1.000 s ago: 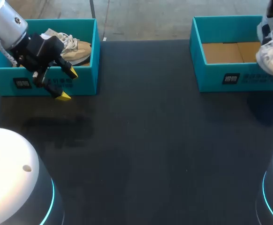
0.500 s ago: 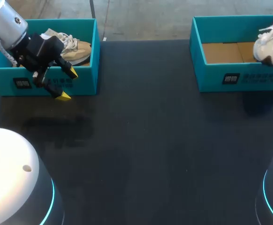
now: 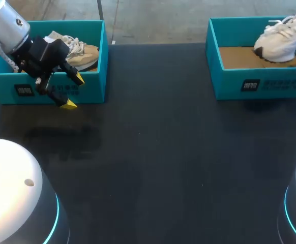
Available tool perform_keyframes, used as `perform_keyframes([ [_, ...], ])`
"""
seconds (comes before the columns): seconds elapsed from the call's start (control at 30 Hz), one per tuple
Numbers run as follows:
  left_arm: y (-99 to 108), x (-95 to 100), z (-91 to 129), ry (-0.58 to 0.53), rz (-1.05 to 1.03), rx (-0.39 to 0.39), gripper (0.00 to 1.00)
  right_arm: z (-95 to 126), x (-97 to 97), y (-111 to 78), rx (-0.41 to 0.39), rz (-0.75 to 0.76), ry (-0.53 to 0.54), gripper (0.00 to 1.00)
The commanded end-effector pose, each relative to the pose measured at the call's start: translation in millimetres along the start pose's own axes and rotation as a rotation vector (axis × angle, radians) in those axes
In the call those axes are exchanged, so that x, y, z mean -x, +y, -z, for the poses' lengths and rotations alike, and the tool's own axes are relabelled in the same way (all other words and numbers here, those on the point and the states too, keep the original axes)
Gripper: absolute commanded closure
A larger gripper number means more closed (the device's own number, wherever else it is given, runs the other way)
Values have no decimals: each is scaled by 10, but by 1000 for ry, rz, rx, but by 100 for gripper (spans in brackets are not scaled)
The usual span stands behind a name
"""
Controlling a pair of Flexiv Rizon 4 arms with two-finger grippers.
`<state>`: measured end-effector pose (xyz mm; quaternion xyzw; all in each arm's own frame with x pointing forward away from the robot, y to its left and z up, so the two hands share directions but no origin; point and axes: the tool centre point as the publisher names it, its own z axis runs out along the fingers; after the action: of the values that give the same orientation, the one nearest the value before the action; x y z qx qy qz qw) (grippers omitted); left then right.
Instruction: Take the shoe out of the shoebox, open the shoe tongue, remove and reinsert the insole, then place the shoe into the shoebox
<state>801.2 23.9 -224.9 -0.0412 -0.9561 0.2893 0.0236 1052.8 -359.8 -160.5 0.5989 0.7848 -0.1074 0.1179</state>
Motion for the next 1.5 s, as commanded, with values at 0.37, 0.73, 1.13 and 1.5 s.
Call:
perform_keyframes([
  [0.37,2,-6,0,-1,0,2,0,45,1,97,-193,-309,-20,100],
  [0.73,2,-6,0,-1,0,2,0,-176,-92,46,-68,-464,-6,100],
  [1.13,2,-6,0,-1,0,2,0,-471,-303,31,-12,-459,-60,100],
  [1.5,2,-6,0,-1,0,2,0,-651,-371,100,-11,-462,-47,100],
])
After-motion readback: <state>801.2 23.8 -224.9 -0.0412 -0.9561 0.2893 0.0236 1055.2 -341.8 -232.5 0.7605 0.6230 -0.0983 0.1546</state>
